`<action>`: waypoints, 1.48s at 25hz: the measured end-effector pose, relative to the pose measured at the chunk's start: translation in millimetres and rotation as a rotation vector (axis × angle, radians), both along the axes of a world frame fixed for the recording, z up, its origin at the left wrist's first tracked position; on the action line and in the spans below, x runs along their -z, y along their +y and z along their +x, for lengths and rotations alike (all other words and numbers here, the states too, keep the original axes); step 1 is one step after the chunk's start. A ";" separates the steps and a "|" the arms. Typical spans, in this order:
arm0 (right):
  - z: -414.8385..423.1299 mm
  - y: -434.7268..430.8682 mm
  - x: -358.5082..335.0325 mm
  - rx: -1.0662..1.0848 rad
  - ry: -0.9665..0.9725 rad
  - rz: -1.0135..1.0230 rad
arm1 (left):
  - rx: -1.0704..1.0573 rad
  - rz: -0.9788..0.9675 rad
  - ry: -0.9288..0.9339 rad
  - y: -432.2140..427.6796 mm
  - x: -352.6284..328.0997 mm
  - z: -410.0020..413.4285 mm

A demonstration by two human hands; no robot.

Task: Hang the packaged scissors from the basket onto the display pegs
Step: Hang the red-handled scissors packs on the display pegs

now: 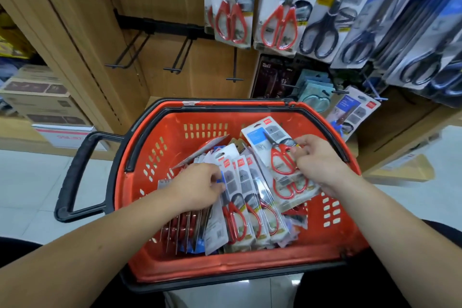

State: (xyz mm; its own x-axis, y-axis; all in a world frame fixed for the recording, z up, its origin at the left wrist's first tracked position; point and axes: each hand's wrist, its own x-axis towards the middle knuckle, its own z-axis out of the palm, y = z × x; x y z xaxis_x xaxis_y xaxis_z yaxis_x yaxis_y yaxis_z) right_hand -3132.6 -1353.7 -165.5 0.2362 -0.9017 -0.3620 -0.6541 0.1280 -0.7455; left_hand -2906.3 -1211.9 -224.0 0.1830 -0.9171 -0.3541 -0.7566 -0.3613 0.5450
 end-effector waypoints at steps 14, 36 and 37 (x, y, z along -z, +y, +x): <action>-8.4 5.8 28.0 -0.039 -0.028 0.145 | 0.287 0.241 -0.381 -0.9 17.0 -46.6; -11.0 38.7 48.2 -0.019 -0.279 0.326 | -0.328 0.085 0.387 -13.5 5.7 -65.3; -10.7 38.3 48.9 -0.006 -0.288 0.321 | -0.376 0.034 0.486 -14.0 -4.3 -65.2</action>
State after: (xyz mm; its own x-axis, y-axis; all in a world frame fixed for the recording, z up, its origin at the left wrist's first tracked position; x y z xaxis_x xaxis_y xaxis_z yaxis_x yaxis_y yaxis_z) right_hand -3143.3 -1315.5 -214.4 0.3740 -0.7524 -0.5423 -0.4263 0.3798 -0.8210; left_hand -2971.5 -1225.8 -219.6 0.3015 -0.8078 -0.5065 -0.2417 -0.5786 0.7790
